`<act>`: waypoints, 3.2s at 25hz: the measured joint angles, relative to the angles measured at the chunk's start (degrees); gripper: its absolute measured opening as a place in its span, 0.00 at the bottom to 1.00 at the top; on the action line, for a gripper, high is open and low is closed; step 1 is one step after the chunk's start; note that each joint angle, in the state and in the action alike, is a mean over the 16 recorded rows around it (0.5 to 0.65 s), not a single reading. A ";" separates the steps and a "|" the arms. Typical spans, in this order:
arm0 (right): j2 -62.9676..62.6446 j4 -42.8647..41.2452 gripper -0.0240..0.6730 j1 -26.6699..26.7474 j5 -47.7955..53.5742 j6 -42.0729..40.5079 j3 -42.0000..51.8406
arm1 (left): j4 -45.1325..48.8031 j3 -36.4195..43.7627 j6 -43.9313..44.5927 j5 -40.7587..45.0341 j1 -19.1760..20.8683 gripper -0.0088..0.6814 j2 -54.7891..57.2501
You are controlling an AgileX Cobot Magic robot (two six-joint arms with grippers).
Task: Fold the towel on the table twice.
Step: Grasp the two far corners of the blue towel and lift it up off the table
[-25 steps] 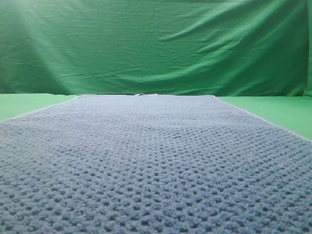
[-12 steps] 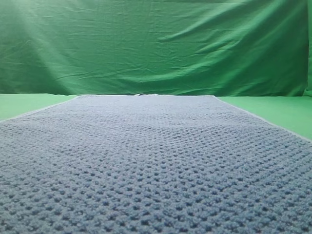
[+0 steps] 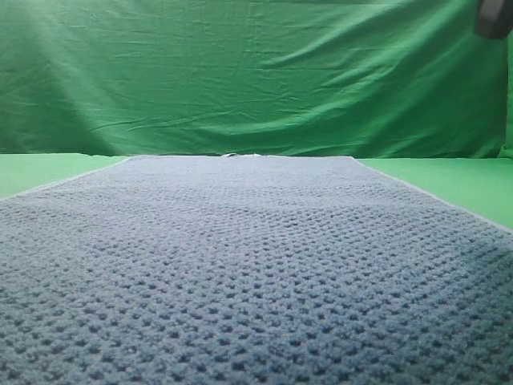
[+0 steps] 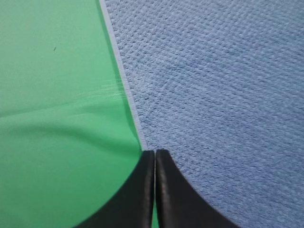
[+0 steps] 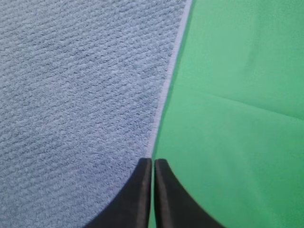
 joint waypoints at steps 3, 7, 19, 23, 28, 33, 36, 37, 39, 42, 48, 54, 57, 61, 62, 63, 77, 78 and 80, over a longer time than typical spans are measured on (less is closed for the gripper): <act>6.88 0.04 0.04 0.88 1.35 1.06 -4.67 | 2.46 -2.76 -1.95 -0.87 -1.04 0.01 5.91; 14.55 0.10 0.13 1.27 2.31 1.95 -9.81 | 4.70 -5.64 -3.96 -3.09 -1.72 0.06 12.88; 25.96 0.13 0.78 1.28 -1.44 2.17 -15.29 | 3.06 -10.31 -4.71 -9.53 -1.80 0.69 24.47; 27.41 0.13 0.93 1.28 -3.36 2.17 -15.33 | 2.26 -12.14 -4.77 -8.70 -1.80 0.88 27.08; 28.97 0.10 0.96 1.28 -4.96 2.03 -15.44 | 2.51 -15.14 -4.83 -6.22 -1.80 0.94 30.86; 30.14 0.06 0.96 1.28 -6.14 1.83 -15.64 | 3.62 -18.08 -4.83 -3.57 -1.83 0.94 34.53; 30.69 0.00 0.96 1.28 -6.49 1.69 -15.82 | 4.31 -19.47 -4.83 -2.29 -1.87 0.93 36.23; 30.84 -0.02 0.96 1.28 -6.56 1.64 -15.89 | 4.56 -19.86 -4.83 -1.90 -1.91 0.92 36.70; 31.09 -0.06 0.96 1.28 -6.65 1.55 -16.02 | 5.02 -20.50 -4.83 -1.18 -2.01 0.92 37.50; 31.38 -0.10 0.92 1.28 -6.76 1.44 -16.24 | 5.48 -21.25 -4.84 -0.16 -2.25 0.90 38.46; 32.04 -0.02 0.73 1.30 -6.87 1.32 -16.75 | 4.88 -22.60 -4.82 2.33 -2.82 0.76 39.99; 32.63 0.61 0.41 1.51 -6.87 1.26 -17.24 | 2.87 -24.04 -4.77 5.09 -3.22 0.46 41.49; 32.84 0.86 0.26 1.63 -6.63 1.28 -17.67 | 1.74 -24.94 -4.91 6.52 -3.21 0.30 42.07; 32.99 0.96 0.12 1.81 -5.32 1.30 -18.87 | 0.57 -26.32 -5.48 8.38 -3.10 0.11 42.37; 33.01 0.92 0.09 1.86 -4.76 1.31 -19.37 | 0.37 -26.70 -5.65 8.81 -3.07 0.08 42.34; 33.01 0.84 0.07 1.89 -4.13 1.32 -19.99 | 0.23 -27.12 -5.83 9.24 -3.04 0.06 42.21; 32.18 -3.15 0.03 1.91 5.88 1.36 -43.49 | 1.08 -44.26 -7.52 11.66 -3.15 0.01 33.99; 32.09 -3.51 0.03 1.90 5.96 1.36 -46.01 | 1.29 -46.15 -7.53 11.13 -3.16 0.01 33.35; 31.90 -4.21 0.03 1.89 5.64 1.36 -50.91 | 1.72 -49.88 -7.53 9.67 -3.19 0.01 32.28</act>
